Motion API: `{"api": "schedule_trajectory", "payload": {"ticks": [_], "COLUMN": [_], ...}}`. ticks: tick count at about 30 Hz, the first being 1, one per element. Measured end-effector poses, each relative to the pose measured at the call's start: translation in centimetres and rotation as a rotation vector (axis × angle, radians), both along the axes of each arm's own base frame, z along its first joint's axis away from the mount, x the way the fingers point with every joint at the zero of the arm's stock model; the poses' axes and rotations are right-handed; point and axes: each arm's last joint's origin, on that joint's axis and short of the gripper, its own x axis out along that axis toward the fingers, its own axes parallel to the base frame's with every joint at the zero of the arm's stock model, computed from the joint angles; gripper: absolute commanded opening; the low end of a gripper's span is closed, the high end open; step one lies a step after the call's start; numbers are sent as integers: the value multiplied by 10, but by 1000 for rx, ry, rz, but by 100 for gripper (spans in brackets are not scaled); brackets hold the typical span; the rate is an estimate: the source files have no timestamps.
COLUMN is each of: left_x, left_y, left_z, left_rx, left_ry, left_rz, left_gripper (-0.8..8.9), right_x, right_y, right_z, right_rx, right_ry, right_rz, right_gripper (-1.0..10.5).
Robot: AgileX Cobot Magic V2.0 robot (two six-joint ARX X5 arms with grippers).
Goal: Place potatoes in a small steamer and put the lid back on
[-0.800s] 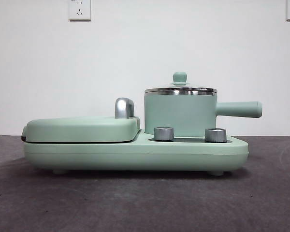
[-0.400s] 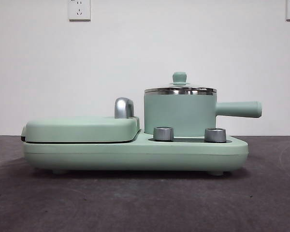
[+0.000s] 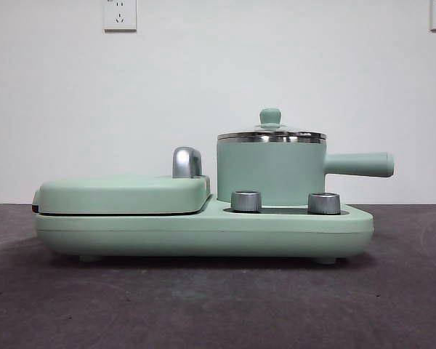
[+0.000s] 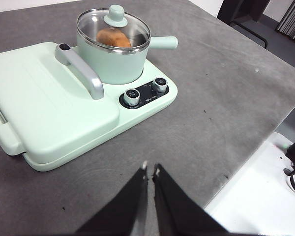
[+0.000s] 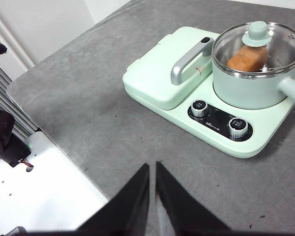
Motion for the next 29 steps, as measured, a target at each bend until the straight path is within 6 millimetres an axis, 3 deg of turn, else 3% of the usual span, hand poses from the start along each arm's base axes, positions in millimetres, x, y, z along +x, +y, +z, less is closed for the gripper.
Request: {"api": "schedule_trajectory", "payload": {"ticks": [11,16,23,29], "left_x": [0,5,34,49], "left_y": [2,3,4,9], "left_z": [-1,-14,-73,-139], "left_rx": [-6,-5,-50,-107], "left_ry": [-9,-9,-98,-241], "left_rz": [25,117,341,452], "left_gripper": [22,22,22,22], "right_x": [0,0,0,0], "right_y": [0,0,0,0], "right_z": [0,0,0,0], "right_rx": [0,0,0,0], "right_ry": [0,0,0,0], "right_rz": [0,1,0,0], "right_gripper": [18,18,18,17]}}
